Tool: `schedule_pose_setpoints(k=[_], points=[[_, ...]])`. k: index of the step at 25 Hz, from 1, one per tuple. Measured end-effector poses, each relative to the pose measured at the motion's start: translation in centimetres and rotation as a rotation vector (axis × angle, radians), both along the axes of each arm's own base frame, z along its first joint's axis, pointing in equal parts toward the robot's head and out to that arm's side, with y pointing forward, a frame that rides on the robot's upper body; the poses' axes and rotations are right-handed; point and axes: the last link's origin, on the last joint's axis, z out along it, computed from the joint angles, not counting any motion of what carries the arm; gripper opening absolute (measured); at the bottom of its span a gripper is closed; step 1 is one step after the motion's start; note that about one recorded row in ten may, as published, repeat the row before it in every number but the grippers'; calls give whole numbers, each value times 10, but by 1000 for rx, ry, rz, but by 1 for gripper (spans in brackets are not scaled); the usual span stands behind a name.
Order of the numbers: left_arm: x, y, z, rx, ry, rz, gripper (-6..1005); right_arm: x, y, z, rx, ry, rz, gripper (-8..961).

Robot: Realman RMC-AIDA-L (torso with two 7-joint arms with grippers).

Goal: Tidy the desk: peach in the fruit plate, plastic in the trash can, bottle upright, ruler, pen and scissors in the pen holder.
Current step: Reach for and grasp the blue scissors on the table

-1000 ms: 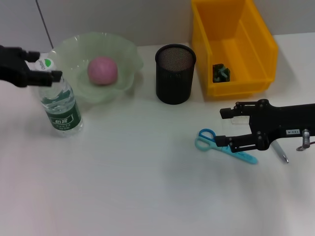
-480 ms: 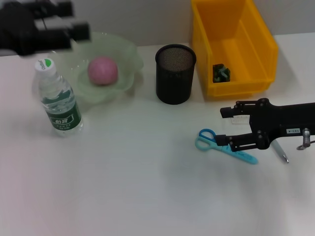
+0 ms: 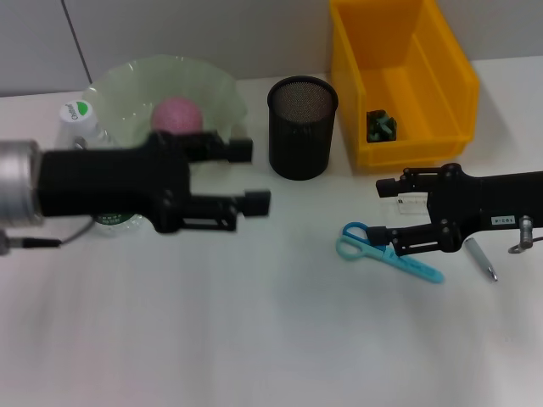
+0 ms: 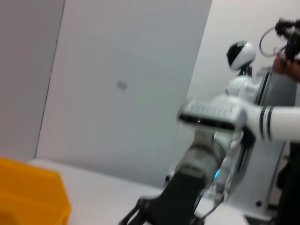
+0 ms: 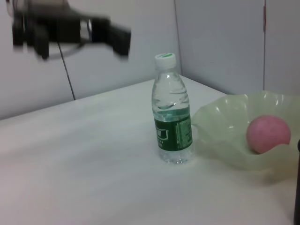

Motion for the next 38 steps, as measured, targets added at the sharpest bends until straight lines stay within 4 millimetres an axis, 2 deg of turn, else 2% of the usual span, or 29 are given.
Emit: schedule_pose_setpoints(k=[4, 11, 23, 25, 26, 28, 31, 34, 38], points=[[-15, 1, -24, 26, 73, 18, 802, 0, 0, 0, -1, 3, 0, 726], [-33, -6, -46, 28, 128, 2, 802, 0, 0, -2, -6, 8, -14, 721], [-51, -17, -60, 48, 137, -19, 800, 0, 0, -2, -5, 11, -16, 713], [-55, -19, -62, 51, 151, -25, 800, 0, 0, -2, -6, 11, -18, 712], [-65, -22, -65, 61, 197, -40, 800, 0, 0, -2, -6, 12, -20, 711], [-65, -22, -65, 61, 197, -40, 800, -1, 1, -2, -5, 20, -31, 710], [-71, -25, -67, 72, 211, -40, 800, -7, 5, 1, 4, 63, -62, 708], [-72, -24, -67, 83, 216, -31, 799, -23, 15, 9, -14, 85, -133, 706], [-73, -23, -67, 91, 216, -24, 799, -47, 31, 17, -85, -45, -282, 704]])
